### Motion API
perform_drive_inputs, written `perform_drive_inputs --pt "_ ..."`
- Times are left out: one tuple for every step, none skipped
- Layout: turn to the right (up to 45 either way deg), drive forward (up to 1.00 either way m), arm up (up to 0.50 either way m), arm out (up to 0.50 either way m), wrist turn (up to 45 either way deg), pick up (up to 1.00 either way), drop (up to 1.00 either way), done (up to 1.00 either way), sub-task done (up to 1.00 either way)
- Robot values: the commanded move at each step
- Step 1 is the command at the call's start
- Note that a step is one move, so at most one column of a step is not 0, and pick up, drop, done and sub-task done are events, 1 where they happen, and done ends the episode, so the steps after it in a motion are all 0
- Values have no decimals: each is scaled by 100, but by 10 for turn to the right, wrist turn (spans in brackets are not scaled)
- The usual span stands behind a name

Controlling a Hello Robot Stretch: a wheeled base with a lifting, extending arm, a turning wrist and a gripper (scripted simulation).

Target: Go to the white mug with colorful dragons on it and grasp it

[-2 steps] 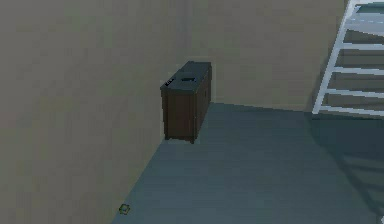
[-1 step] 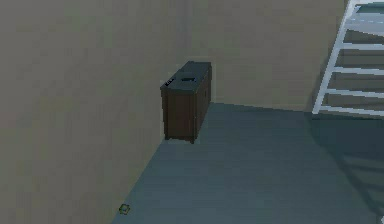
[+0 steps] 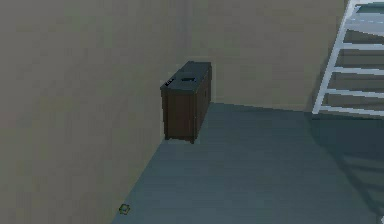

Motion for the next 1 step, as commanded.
perform_drive_inputs --pt "0 0 -30 0 0 0 0 0 0"
